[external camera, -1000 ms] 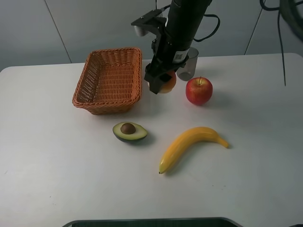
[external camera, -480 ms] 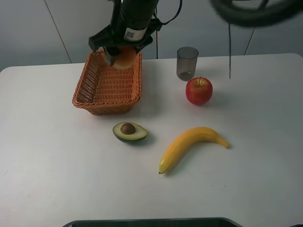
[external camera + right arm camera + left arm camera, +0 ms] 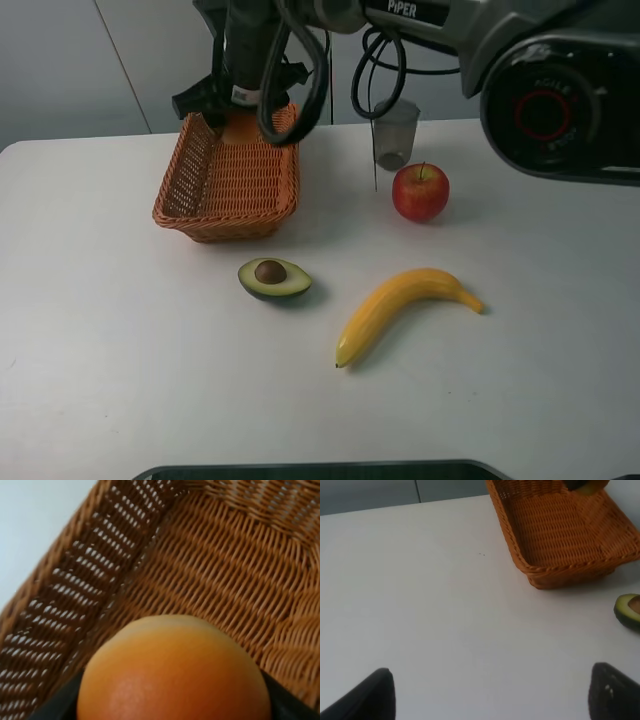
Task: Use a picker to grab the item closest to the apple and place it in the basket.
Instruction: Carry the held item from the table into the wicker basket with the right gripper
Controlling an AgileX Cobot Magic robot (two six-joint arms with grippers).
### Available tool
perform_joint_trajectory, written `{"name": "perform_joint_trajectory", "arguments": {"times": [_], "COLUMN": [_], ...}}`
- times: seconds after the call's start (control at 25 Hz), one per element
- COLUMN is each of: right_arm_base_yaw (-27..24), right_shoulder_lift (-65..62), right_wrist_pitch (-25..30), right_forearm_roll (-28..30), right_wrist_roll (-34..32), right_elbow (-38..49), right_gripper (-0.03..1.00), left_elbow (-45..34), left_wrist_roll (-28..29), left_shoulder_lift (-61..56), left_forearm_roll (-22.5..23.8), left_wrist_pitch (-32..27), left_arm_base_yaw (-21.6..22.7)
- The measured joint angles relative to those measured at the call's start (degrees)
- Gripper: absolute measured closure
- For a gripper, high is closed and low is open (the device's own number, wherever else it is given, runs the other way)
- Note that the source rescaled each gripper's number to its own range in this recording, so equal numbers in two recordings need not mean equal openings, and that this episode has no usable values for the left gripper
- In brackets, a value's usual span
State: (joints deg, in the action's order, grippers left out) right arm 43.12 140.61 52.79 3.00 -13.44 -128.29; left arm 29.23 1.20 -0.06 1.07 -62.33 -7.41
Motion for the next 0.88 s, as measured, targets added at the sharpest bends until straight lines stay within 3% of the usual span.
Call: {"name": "perform_joint_trajectory", "arguments": {"times": [0.88], "right_arm_base_yaw": [1.41], "right_shoulder_lift": [6.94], "right_wrist_pitch": [-2.89], "right_forearm_roll": [0.70], "right_wrist_roll": [-0.87], "right_elbow": [-0.44], "right_gripper": [0.97], "left_elbow": [0.00], "left_wrist_roll": [-0.31], "left_shoulder_lift": [0.00], "left_forearm_roll": [0.00], "left_wrist_pitch": [0.00], "left_arm_base_yaw": [0.00]}}
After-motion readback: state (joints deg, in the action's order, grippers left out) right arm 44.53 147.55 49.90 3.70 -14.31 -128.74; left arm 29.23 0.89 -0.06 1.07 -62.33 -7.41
